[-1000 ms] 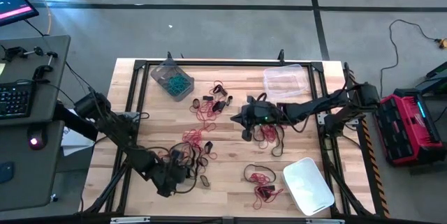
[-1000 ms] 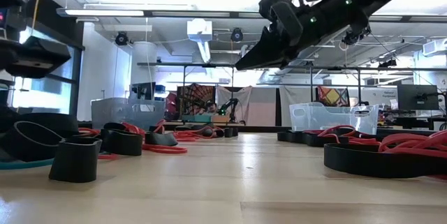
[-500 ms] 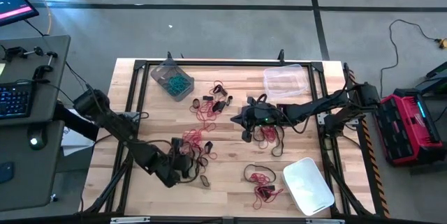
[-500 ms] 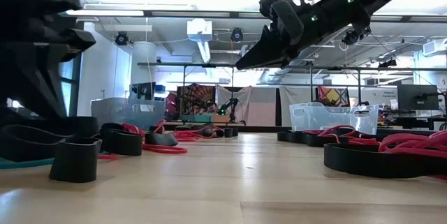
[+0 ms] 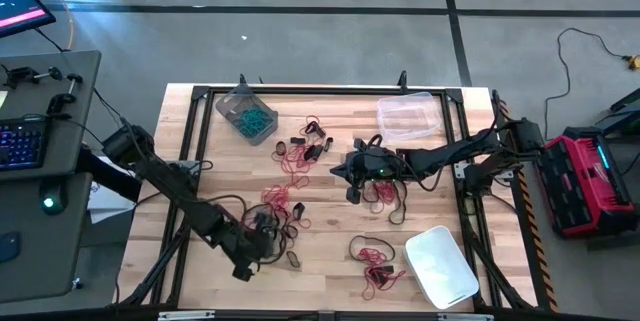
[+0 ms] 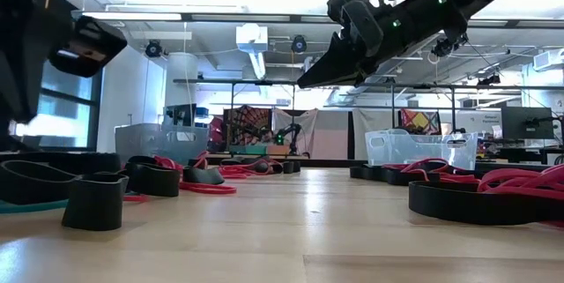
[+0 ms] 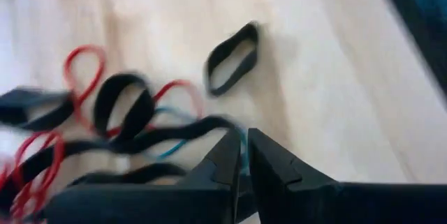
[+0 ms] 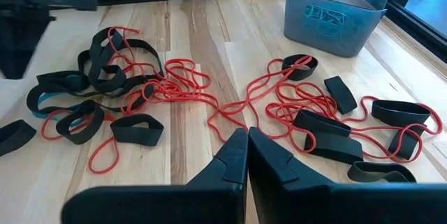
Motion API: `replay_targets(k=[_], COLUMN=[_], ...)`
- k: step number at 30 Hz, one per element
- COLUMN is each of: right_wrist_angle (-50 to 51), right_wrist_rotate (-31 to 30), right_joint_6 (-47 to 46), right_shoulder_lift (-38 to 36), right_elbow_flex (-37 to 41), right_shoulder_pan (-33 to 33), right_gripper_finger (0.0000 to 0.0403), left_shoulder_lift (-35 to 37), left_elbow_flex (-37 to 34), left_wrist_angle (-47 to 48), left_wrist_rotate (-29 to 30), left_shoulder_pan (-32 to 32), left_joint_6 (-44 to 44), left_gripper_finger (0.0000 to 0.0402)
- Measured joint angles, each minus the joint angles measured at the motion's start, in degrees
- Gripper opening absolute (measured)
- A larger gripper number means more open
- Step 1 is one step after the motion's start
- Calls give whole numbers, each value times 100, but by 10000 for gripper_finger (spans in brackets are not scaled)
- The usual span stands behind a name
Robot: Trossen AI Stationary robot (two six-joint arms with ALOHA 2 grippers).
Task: Sort rubber bands into baskets
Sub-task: Put the blue rubber band into the black bin
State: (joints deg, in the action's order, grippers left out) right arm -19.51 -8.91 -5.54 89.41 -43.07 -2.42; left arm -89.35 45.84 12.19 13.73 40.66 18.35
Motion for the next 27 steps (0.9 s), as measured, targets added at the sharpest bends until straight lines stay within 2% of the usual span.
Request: replay_targets(k=[7,10,14,21,27], right_wrist_angle=[1,2,2,4,23], right_wrist_rotate=[4,7,7,7,7], right_joint_6=[-16,-55,-64,-65,-65], right_shoulder_lift=[0,0,0,0,0], right_elbow_flex=[0,0,0,0,0], right_shoulder_pan=[-1,0,0,0,0], right_gripper_finger=[0,0,0,0,0], left_shoulder_lift=[-188,-363,-585,-684,-532], left_elbow_flex=[0,0,0,0,0], left_wrist_angle=[-107,-176,-169,164,967], left_wrist_rotate=[-91,-299,-295,275,754], left_shoulder_pan=[-81,-116,-139,-333,-601], left_joint_6=[-51,-52,-52,-10,329], left_gripper_finger=[3,2,1,0,0])
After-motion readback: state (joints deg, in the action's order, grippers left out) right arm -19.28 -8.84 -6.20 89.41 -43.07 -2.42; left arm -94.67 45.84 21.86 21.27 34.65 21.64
